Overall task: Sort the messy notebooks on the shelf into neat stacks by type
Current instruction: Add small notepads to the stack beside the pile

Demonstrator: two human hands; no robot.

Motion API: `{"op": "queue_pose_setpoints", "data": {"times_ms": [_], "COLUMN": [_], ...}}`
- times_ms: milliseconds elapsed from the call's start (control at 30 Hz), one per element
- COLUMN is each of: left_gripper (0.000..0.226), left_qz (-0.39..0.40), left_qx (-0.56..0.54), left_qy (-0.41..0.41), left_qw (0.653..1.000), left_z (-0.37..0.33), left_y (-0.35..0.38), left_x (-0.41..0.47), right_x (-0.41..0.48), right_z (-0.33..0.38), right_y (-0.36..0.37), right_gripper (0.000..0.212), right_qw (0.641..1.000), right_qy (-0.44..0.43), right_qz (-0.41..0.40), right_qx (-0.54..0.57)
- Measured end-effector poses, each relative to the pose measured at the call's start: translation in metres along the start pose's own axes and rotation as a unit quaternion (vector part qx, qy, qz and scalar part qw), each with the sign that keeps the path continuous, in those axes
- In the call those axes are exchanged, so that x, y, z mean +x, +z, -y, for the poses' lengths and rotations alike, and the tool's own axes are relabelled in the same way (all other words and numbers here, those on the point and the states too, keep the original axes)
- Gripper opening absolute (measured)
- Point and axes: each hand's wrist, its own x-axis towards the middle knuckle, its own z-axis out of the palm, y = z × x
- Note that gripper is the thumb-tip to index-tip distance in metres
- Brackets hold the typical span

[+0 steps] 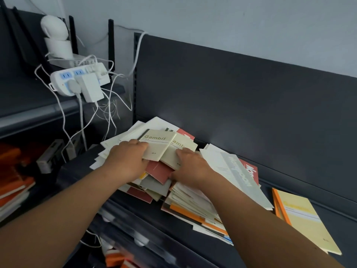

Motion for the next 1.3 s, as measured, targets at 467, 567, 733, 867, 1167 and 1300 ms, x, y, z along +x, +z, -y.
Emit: {"op": "queue_pose_setpoints", "data": {"times_ms": [467,567,733,867,1167,1300], "left_gripper": [0.035,0.036,0.038,0.026,0.034,0.033], "left_qz": [-0.199,-0.227,-0.224,-0.216,-0.154,-0.131], "left_qx": [-0.174,-0.166,-0.149,-0.124,-0.053,-0.021], "left_qy": [0.043,0.061,0.099,0.164,0.267,0.284], "left_qw": [0.963,0.958,0.958,0.955,0.95,0.95], "left_z": [-0.004,-0.02,-0.066,-0.12,-0.25,-0.295], "left_y": [-0.025,-0.034,-0.039,-0.036,0.0,0.024], "left_x": [-0.002,-0.005,-0.012,-0.023,-0.046,-0.055], "right_x": [-0.004,-0.027,-0.076,-0.127,-0.233,-0.258], "right_z": [-0.002,-0.017,-0.072,-0.13,-0.239,-0.271], "right_y": [-0.023,-0.036,-0.047,-0.049,-0.045,-0.041], "right_gripper": [0.044,0.047,0.039,0.036,0.033,0.033], "right_qw": [0.969,0.956,0.945,0.94,0.907,0.9], "right_qy": [-0.05,-0.057,-0.027,0.036,0.169,0.182], "right_qz": [-0.236,-0.284,-0.325,-0.34,-0.382,-0.389], "right_qx": [0.05,0.048,0.015,0.018,0.053,0.068]}}
